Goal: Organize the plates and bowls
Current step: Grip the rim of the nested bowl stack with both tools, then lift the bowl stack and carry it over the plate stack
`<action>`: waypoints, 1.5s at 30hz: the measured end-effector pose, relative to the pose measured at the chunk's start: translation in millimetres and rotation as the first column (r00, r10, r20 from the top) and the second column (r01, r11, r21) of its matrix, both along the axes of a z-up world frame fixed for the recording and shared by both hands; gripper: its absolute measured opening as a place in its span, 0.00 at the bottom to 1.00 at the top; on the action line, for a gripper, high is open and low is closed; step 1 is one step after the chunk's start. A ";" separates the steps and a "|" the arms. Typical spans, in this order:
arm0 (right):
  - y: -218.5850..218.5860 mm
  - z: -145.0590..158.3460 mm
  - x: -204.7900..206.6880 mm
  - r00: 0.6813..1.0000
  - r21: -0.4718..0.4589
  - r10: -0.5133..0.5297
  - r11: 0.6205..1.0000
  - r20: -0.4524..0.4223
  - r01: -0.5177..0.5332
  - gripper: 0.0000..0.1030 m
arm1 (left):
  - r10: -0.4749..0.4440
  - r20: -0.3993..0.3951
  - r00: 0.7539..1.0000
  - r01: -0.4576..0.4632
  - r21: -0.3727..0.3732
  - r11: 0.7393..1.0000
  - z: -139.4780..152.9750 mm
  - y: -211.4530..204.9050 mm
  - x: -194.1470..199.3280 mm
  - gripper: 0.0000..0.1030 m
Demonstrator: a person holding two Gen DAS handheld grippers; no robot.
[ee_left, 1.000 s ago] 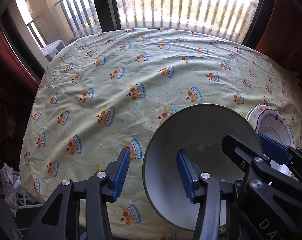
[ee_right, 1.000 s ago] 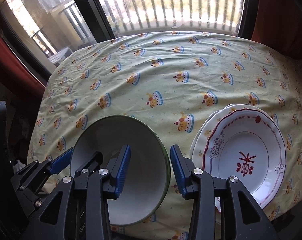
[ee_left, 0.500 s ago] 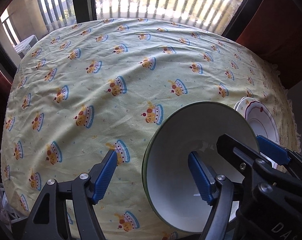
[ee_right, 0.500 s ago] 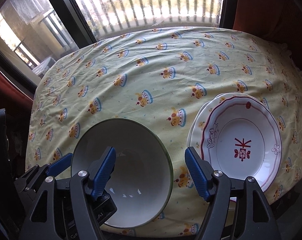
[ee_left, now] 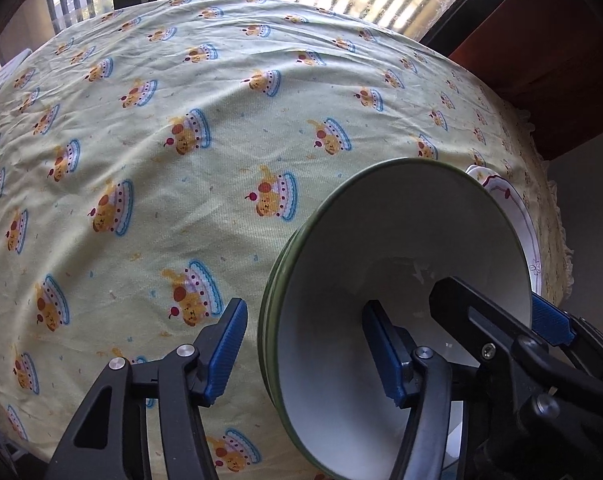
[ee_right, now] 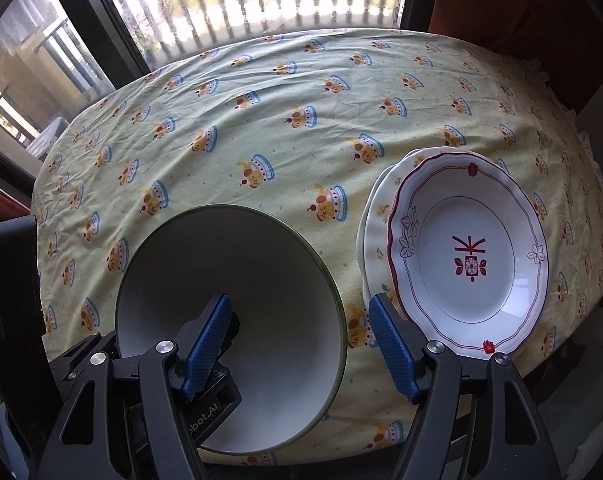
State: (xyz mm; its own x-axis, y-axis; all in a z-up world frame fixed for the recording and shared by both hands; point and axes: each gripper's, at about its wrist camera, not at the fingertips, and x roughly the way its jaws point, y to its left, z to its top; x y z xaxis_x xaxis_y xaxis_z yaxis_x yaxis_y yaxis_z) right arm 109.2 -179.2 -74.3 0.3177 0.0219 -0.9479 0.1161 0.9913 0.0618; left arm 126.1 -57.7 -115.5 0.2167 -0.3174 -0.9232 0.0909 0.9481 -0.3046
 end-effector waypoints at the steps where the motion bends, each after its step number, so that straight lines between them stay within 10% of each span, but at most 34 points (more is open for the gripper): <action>1: -0.9 -0.4 -0.7 1.000 0.006 -0.005 1.000 -0.001 0.005 0.72 | -0.002 0.001 1.000 0.002 -0.006 1.000 -0.3 -0.2 0.3 0.58; 18: -27.0 -26.1 18.0 0.997 0.200 0.072 0.977 -0.008 -0.069 0.71 | 0.077 0.019 0.997 -0.078 0.057 0.995 4.9 -15.0 -1.7 0.52; 28: -34.7 -44.1 31.4 0.985 0.367 0.157 0.923 -0.074 -0.119 0.48 | 0.131 0.023 0.991 -0.133 0.140 0.981 7.8 -24.1 -6.4 0.54; 45: -24.8 -39.1 25.3 0.991 0.275 0.084 0.960 -0.108 -0.051 0.43 | 0.027 -0.018 0.999 -0.025 0.106 0.994 15.1 -15.4 -3.7 0.51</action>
State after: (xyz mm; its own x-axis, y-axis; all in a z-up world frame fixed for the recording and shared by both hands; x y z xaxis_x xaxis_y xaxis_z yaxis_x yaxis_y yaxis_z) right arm 134.5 -204.0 -113.3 0.1933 0.3005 -0.9340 0.0723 0.9450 0.3190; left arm 122.3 -73.1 -100.5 0.2049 -0.2127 -0.9554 0.0610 0.9770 -0.2044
